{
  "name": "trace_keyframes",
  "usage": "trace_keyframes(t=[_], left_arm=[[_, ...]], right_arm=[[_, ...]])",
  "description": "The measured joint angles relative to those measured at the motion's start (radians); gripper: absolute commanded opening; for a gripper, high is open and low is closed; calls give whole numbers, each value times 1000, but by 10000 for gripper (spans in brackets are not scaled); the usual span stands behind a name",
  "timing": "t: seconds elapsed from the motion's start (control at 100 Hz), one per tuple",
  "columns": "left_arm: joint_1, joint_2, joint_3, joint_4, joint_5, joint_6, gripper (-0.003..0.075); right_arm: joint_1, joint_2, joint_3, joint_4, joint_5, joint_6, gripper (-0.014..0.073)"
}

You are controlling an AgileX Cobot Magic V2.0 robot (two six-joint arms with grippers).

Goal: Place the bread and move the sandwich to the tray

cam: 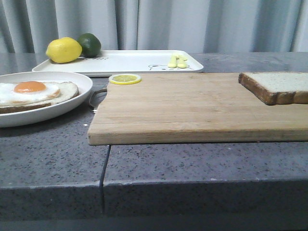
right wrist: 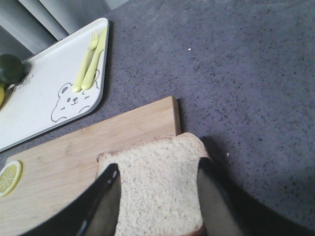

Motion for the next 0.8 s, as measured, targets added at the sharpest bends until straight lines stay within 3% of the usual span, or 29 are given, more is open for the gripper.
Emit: trace_keyframes(t=[0.8], left_arm=[[0,0,0,0,0,0,599]], right_arm=[[0,280,0,77,14,-70,377]])
